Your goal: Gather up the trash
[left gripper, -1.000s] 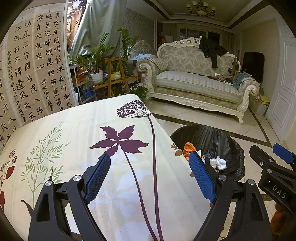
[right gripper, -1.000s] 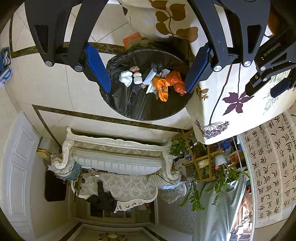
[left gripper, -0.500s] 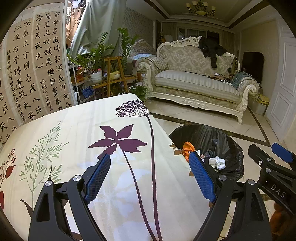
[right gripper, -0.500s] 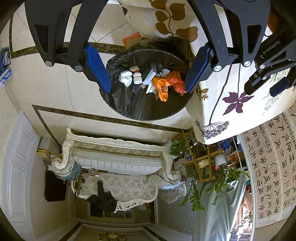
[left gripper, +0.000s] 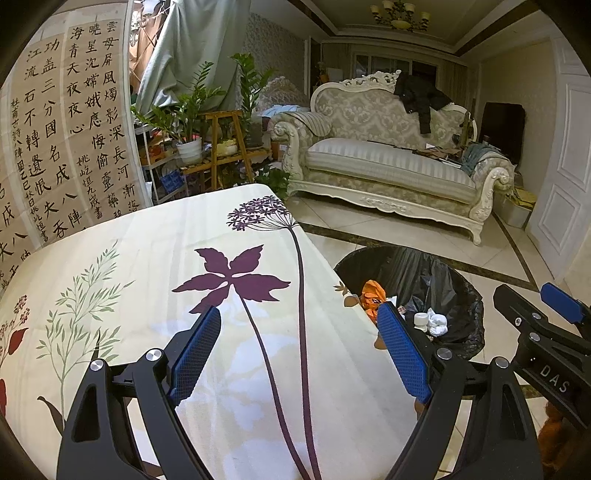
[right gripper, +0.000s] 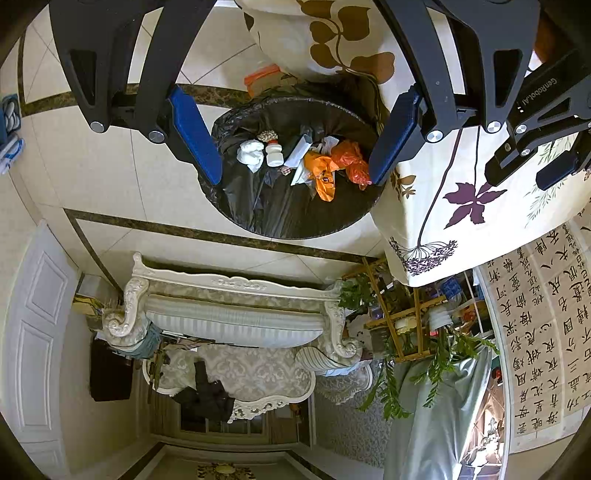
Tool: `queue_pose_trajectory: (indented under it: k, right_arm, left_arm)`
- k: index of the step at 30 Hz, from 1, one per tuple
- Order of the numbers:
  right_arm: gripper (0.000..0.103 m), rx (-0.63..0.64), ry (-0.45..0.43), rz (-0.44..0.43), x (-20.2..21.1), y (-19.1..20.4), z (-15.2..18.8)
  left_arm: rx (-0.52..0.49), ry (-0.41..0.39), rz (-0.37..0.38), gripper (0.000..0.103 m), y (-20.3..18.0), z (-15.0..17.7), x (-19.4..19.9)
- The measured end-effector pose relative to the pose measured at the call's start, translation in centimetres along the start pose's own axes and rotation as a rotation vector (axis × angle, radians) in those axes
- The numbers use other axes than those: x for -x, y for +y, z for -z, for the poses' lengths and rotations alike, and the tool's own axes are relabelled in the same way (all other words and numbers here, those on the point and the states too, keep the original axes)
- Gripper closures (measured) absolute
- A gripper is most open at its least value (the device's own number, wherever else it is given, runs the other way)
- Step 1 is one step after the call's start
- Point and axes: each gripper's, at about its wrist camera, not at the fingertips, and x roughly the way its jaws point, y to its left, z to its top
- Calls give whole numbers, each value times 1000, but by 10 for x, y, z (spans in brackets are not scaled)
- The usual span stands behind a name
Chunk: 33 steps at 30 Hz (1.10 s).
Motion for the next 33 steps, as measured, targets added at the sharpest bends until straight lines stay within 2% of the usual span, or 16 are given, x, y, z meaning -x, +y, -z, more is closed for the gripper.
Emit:
queue_pose_trajectory:
  k: [11, 22, 33]
  right_arm:
    - [23, 0, 2, -1, 0, 0, 0]
    - [23, 1, 4, -1, -1, 0, 0]
    - [23, 6, 12, -4, -4, 4, 3]
  left_arm:
    - [3, -3, 2, 19, -3, 3, -3]
    - [5, 14, 58, 19, -5, 2, -5]
    - [10, 10, 39, 19, -3, 1, -6]
